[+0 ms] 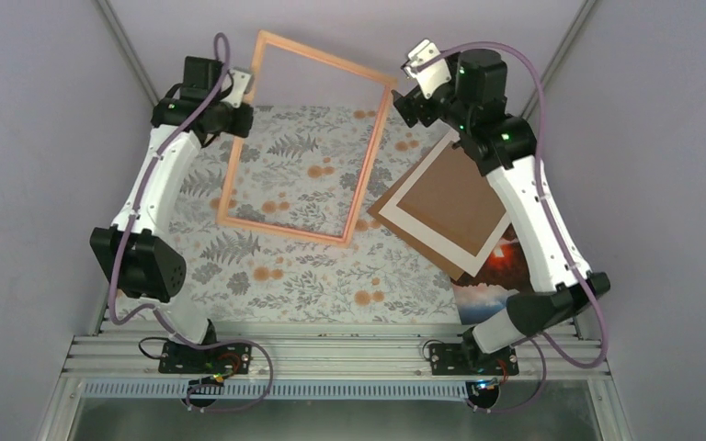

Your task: Put the photo into the frame

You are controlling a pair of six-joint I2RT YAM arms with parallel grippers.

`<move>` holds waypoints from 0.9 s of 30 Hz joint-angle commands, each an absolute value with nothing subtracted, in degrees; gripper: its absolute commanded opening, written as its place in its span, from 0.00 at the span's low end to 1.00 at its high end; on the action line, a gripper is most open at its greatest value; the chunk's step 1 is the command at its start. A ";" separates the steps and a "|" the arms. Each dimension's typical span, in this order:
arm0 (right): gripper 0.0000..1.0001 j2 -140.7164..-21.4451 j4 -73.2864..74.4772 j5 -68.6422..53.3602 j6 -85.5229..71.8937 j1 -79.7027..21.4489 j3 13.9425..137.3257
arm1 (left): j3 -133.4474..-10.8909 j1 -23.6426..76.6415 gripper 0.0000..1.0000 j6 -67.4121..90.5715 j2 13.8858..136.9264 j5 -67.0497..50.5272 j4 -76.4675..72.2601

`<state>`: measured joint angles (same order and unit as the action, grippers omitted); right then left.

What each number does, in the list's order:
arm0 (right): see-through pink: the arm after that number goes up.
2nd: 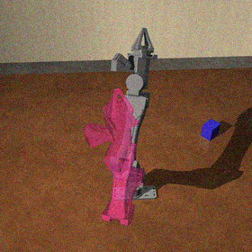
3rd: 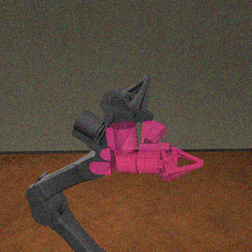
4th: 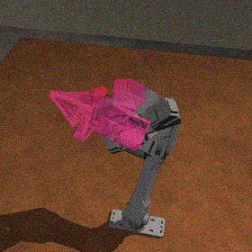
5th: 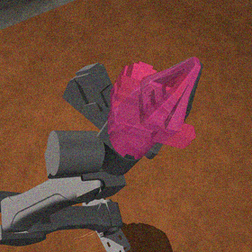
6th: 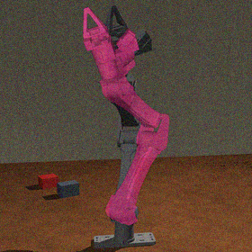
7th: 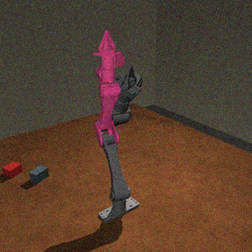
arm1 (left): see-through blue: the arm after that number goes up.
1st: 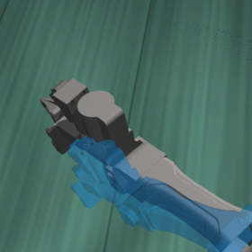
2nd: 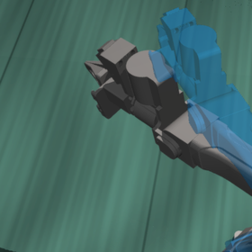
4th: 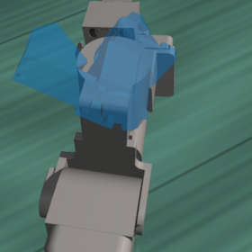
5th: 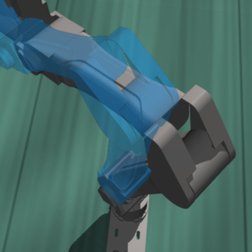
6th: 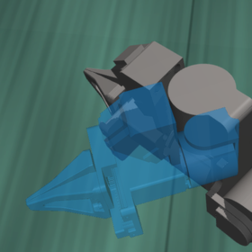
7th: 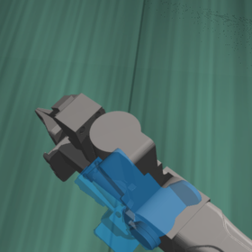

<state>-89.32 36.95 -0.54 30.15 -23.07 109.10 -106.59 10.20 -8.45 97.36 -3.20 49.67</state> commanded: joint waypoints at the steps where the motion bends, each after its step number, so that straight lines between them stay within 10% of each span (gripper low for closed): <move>1: 1.00 -86.98 33.60 -6.17 24.56 -21.08 105.32 | -101.10 3.32 0.02 -0.72 98.05 -16.18 49.99; 27: 1.00 -80.14 41.44 -33.36 12.21 7.19 75.93 | -85.70 -5.54 0.09 0.10 117.86 -28.86 40.72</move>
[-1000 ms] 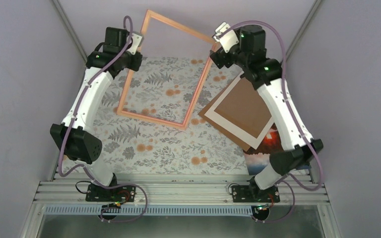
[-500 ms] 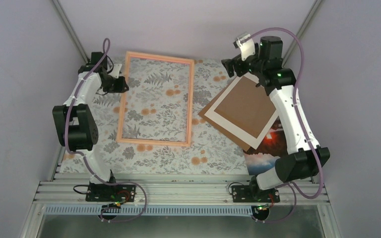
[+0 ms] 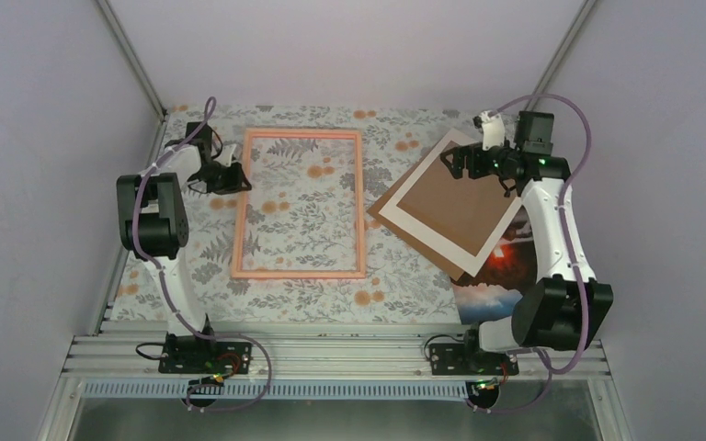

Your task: Put the photo into the frame

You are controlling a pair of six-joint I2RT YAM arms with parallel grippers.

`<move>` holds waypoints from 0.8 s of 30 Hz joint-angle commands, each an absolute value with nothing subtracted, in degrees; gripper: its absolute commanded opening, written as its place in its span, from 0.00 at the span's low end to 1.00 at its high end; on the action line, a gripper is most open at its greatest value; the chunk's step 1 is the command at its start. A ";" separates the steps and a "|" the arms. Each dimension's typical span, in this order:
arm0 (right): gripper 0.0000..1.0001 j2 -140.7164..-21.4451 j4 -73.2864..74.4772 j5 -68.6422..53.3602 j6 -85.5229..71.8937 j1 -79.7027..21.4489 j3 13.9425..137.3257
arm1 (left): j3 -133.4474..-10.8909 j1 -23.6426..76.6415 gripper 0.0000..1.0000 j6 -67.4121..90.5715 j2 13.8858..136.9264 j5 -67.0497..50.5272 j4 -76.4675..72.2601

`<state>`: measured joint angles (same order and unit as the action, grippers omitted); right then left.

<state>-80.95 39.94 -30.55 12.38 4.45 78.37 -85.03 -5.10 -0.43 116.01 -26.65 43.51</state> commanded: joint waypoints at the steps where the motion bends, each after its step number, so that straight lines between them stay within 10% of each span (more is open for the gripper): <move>1: 1.00 -80.29 41.79 -33.46 12.28 8.04 75.49 | -85.96 -5.53 0.10 -0.05 118.23 -28.27 40.77; 9: 1.00 -82.02 44.32 -36.17 11.50 16.41 73.01 | -87.04 -5.38 0.27 -2.93 119.50 -24.50 42.10; 24: 0.94 -85.68 50.37 -44.68 10.88 35.37 67.73 | -84.77 -2.50 1.00 -10.72 109.34 -18.75 36.57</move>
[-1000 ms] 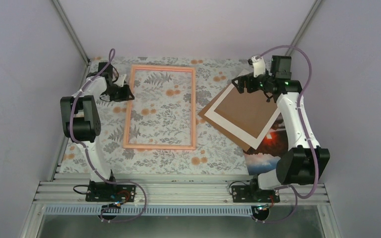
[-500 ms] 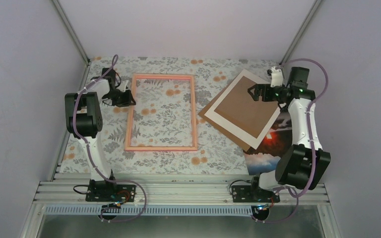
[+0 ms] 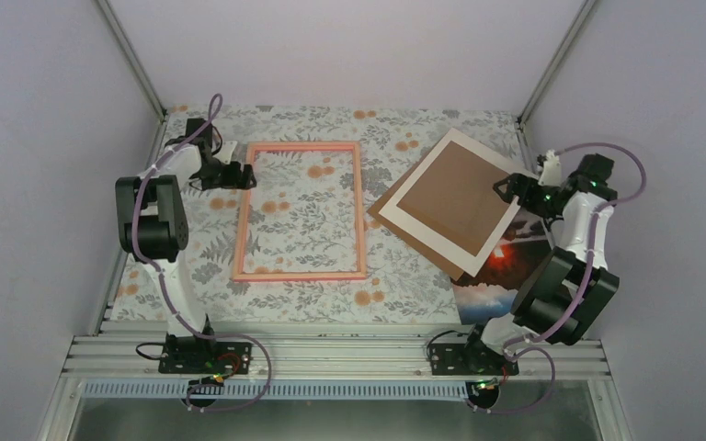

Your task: Put the photo into the frame

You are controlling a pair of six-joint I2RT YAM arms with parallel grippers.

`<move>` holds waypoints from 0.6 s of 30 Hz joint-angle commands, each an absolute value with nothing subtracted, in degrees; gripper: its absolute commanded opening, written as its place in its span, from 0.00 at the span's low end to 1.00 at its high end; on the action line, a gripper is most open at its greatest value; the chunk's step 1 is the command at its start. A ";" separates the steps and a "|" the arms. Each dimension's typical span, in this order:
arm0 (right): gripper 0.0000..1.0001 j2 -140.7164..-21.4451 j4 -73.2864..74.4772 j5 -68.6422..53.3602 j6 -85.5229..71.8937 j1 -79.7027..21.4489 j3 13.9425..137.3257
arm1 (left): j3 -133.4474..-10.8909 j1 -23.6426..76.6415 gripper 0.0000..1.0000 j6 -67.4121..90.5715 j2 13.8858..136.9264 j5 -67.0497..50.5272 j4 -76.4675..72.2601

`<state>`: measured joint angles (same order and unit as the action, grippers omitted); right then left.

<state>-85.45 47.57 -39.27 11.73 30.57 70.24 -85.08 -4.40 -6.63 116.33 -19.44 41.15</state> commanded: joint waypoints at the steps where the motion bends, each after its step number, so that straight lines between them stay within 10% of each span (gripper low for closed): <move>1: 0.93 -85.78 50.77 -45.67 11.17 36.92 66.89 | -84.80 -1.83 1.00 -11.79 108.38 -19.26 36.04; 13: 0.76 -91.61 46.32 -51.86 8.71 42.45 60.97 | -90.70 17.55 0.99 -18.72 110.02 -32.82 30.36; 18: 0.72 -97.15 45.36 -52.22 9.08 43.17 60.43 | -102.54 25.80 0.76 -13.42 121.87 -38.23 28.29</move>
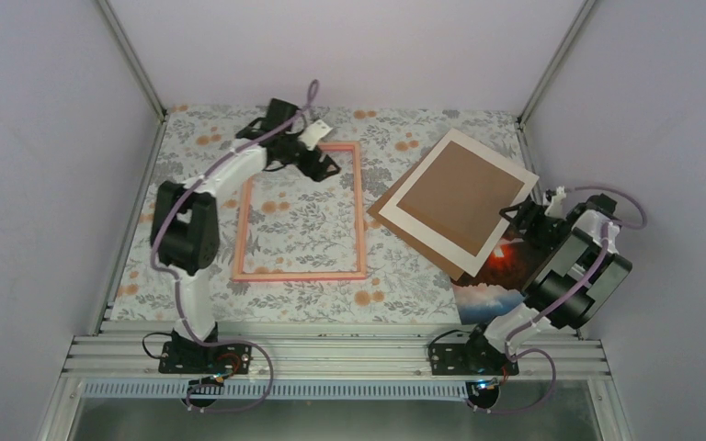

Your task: Put the photo into the frame

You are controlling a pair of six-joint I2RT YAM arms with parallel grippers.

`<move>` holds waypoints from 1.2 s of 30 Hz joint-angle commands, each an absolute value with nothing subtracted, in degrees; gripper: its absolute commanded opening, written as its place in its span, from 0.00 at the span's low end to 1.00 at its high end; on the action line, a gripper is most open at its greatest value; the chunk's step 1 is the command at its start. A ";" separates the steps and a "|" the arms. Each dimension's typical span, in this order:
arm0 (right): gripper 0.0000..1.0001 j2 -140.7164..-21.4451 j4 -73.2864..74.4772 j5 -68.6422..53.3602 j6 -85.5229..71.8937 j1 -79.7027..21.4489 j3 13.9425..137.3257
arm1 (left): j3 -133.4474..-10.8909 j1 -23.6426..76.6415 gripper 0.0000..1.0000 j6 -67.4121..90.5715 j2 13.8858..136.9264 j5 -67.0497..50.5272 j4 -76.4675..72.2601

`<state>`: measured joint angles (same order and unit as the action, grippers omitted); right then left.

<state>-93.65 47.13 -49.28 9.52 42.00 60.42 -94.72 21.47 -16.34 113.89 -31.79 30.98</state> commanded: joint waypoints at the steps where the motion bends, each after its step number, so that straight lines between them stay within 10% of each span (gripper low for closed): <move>1: 0.72 -98.40 45.57 -52.54 10.13 43.27 60.73 | -105.32 27.57 0.73 -12.43 124.43 -38.51 28.46; 13: 0.69 -106.06 42.36 -51.92 11.01 43.94 60.31 | -134.96 32.10 0.60 -1.91 148.38 -42.71 33.30; 36: 0.56 -111.05 39.42 -54.66 10.72 43.66 58.35 | -132.70 37.74 0.28 -3.64 154.97 -37.92 33.19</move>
<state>-109.25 40.16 -52.58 10.72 42.87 59.75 -134.21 35.92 -2.07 154.28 -39.70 31.57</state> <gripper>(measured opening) 0.574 0.317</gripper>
